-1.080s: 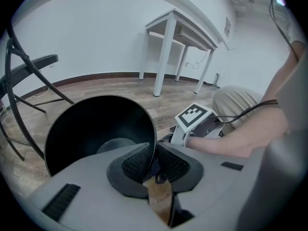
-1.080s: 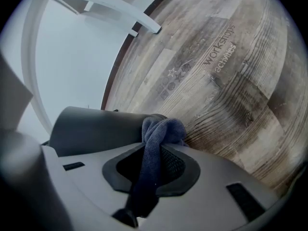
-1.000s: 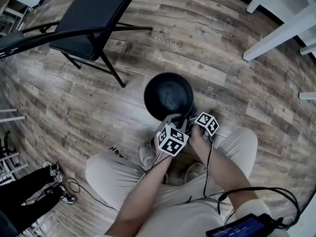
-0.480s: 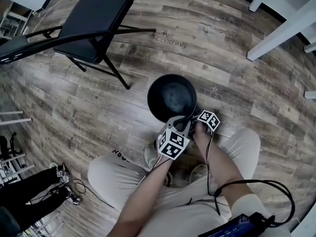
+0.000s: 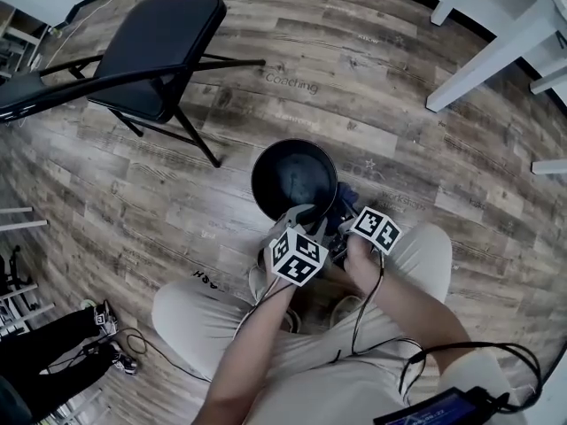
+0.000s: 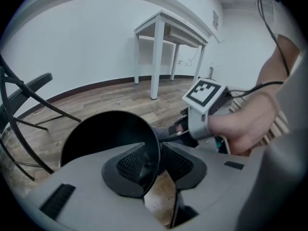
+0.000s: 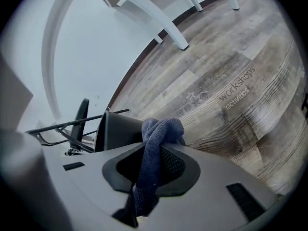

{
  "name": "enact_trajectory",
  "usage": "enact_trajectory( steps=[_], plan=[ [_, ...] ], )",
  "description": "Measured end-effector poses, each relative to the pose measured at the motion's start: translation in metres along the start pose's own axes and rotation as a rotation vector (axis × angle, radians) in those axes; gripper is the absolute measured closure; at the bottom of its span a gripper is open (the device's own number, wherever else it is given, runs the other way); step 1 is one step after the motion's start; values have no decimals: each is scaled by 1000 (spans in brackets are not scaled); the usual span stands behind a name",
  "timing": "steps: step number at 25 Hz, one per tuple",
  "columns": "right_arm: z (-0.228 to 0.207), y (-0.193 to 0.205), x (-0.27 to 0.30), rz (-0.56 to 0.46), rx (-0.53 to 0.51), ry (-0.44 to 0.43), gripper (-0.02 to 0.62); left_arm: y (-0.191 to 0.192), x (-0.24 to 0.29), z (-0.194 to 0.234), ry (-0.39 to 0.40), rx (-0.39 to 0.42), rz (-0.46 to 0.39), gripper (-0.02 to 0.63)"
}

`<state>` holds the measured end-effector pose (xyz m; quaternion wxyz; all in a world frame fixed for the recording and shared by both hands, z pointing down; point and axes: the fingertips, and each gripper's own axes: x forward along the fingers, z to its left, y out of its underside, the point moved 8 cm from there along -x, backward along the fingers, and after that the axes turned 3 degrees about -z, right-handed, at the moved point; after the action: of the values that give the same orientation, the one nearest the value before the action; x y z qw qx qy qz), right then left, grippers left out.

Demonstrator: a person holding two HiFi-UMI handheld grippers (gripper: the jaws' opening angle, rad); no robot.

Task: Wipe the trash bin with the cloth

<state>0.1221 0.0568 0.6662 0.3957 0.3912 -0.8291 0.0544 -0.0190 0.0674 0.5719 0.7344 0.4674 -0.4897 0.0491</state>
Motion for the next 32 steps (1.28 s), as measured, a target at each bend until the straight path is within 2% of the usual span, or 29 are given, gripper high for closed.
enact_trajectory(
  steps=[2, 6, 11, 15, 18, 20, 23, 28, 32],
  plan=[
    [9, -1, -21, 5, 13, -55, 525, 7, -2, 1, -2, 27, 49, 497],
    [20, 3, -50, 21, 27, -124, 525, 21, -4, 6, -44, 139, 140, 476],
    [31, 21, -65, 44, 61, -165, 525, 25, -5, 7, -19, 138, 137, 476],
    [40, 32, -66, 20, 98, -193, 525, 24, -4, 2, 55, 114, 153, 483],
    [36, 35, -59, -6, 138, -196, 525, 25, -1, -1, 39, 197, 186, 483],
    [34, 35, -55, -17, 151, -201, 525, 31, 3, -2, 32, 225, 214, 494],
    [33, 38, -49, -11, 151, -208, 525, 36, 6, -1, 24, 216, 222, 540],
    [22, 46, -34, -12, 181, -209, 526, 36, 6, -1, 13, 133, 197, 541],
    [6, 51, -18, -28, 231, -170, 525, 31, 9, -2, 21, 61, 171, 545]
  ],
)
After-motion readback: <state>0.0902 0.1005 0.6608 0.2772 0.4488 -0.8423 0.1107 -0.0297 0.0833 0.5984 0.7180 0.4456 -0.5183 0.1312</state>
